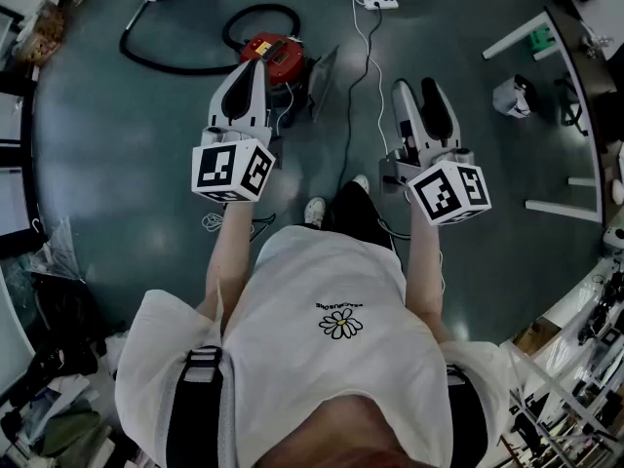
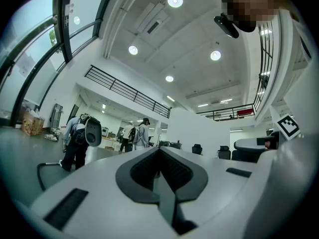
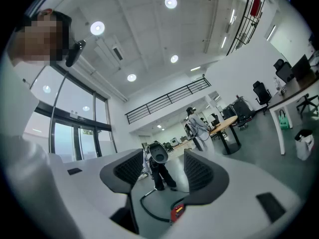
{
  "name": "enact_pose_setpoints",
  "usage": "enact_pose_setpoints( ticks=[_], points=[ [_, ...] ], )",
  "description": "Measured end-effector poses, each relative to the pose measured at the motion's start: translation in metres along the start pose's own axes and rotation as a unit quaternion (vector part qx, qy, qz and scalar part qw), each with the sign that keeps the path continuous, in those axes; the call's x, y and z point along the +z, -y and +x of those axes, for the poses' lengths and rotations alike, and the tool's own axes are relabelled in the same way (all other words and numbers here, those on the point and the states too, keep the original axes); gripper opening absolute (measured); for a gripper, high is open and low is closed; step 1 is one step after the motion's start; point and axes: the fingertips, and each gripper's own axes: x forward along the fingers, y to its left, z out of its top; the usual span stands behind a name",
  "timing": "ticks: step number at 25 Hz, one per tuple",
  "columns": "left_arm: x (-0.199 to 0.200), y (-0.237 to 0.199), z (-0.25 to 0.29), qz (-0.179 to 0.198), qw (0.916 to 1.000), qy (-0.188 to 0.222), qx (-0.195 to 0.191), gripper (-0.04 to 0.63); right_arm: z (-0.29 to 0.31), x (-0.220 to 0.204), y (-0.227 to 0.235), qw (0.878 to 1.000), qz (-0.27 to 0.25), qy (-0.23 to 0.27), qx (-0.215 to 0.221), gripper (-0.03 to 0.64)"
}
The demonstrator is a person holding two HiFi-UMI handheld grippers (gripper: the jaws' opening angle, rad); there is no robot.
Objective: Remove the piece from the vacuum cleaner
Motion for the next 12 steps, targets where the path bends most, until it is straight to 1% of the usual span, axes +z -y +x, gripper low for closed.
enact_pose_setpoints(
  ticks=[3,6,9,11,12],
  points=[
    [-0.012,-0.005,0.033,0.003,0.9999,-0.005,0.009,0.006,0.024,0.005,0.036,1.0,0.011,-0.002,0.002,0.242],
    [-0.027,-0.009,0.07,0.012,0.9997,-0.01,0.016,0.006,0.059,-0.002,0.071,0.999,0.035,-0.013,0.016,0.242],
    [-0.045,-0.02,0.119,0.02,0.9992,-0.018,0.028,0.006,0.109,-0.009,0.101,0.998,0.045,-0.027,0.043,0.242],
    [-0.059,-0.03,0.153,0.016,0.9986,-0.027,0.041,0.006,0.141,-0.013,0.12,0.996,0.05,-0.041,0.064,0.242],
    [-0.064,-0.033,0.169,0.013,0.9983,-0.032,0.047,0.006,0.156,-0.014,0.133,0.995,0.056,-0.052,0.067,0.242]
  ],
)
